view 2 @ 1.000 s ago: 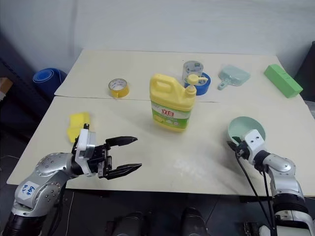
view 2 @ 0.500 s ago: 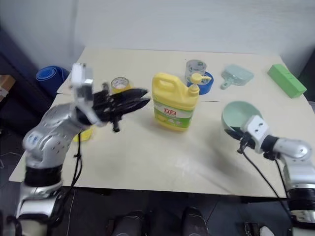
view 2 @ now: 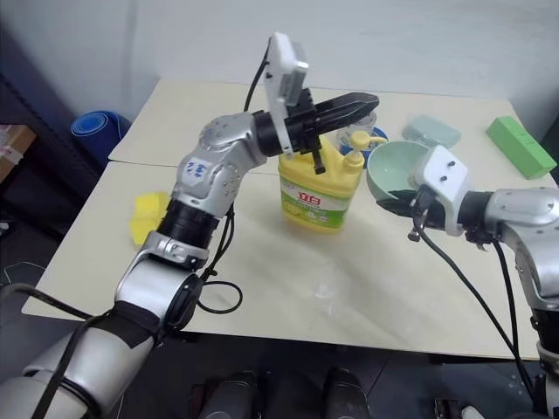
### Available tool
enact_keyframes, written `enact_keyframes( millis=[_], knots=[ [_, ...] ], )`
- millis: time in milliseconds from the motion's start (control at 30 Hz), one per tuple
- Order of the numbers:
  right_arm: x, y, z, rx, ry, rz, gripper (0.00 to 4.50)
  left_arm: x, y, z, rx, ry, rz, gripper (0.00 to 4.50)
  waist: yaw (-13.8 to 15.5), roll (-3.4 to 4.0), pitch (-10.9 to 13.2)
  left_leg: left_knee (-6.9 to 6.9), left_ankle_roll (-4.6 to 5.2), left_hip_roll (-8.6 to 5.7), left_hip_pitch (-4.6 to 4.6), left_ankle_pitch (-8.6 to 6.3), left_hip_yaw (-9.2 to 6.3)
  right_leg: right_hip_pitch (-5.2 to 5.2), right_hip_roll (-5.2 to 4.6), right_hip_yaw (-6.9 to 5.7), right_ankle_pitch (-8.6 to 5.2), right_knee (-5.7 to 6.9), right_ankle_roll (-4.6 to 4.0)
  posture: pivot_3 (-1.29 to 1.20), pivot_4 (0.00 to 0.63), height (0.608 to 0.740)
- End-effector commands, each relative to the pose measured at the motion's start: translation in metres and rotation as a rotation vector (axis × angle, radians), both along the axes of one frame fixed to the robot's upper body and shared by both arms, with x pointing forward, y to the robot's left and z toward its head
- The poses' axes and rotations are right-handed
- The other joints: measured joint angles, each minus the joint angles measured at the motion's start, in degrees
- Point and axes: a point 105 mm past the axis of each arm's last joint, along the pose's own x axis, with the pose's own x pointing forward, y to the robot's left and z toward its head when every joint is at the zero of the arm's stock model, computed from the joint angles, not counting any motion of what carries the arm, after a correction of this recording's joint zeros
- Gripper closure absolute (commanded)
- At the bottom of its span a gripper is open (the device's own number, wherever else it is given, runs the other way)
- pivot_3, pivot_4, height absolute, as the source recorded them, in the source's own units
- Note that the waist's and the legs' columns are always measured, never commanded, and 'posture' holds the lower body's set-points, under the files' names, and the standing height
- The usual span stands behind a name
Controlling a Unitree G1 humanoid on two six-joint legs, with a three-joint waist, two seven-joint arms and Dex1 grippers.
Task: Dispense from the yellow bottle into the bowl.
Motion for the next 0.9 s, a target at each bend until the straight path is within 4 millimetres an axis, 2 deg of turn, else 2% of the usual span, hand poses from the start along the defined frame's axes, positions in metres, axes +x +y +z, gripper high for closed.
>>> enact_keyframes(
  millis=[33, 167, 333, 467, 900],
  knots=[
    [-0.002, 0.005, 0.021, -0.026, -0.062, 0.006, 4.50, 0.005, -0.014, 0.003, 0.022, 0.016, 0.022, 4.49, -0.02, -0.01, 0.01, 0.00, 0.00, 0.00, -0.01, 0.00, 0.01, -0.02, 0.00, 0.00, 0.00, 0.00, 0.00, 0.00, 0.150, 0.740],
    [-0.005, 0.014, 0.027, -0.035, -0.074, 0.034, 4.50, 0.011, -0.023, -0.007, 0.086, 0.033, 0.057, 4.49, -0.01, -0.02, 0.01, 0.03, 0.01, -0.01, -0.04, 0.00, 0.00, -0.02, -0.01, -0.01, 0.00, 0.00, 0.01, 0.00, 0.150, 0.740],
    [-0.009, 0.017, 0.030, -0.018, -0.081, 0.028, 4.50, 0.014, -0.031, -0.012, 0.106, 0.081, 0.076, 4.49, -0.04, -0.02, 0.01, 0.03, 0.01, 0.00, -0.06, 0.00, 0.00, -0.05, -0.01, -0.01, 0.00, 0.03, 0.01, 0.00, 0.150, 0.740],
    [-0.010, 0.017, 0.030, -0.016, -0.084, 0.016, 4.50, 0.017, -0.035, -0.025, 0.180, 0.120, 0.091, 4.49, -0.04, -0.02, 0.01, 0.04, 0.01, 0.00, -0.06, 0.00, 0.00, -0.05, -0.02, 0.00, 0.00, 0.04, 0.01, 0.00, 0.150, 0.740],
    [-0.015, 0.019, 0.022, 0.004, -0.061, 0.013, 4.50, 0.033, -0.022, -0.086, 0.338, 0.277, 0.190, 4.49, -0.07, -0.03, 0.00, 0.09, 0.00, 0.01, 0.11, 0.01, 0.00, 0.08, -0.02, 0.04, 0.00, 0.16, 0.01, 0.00, 0.150, 0.740]
  ],
)
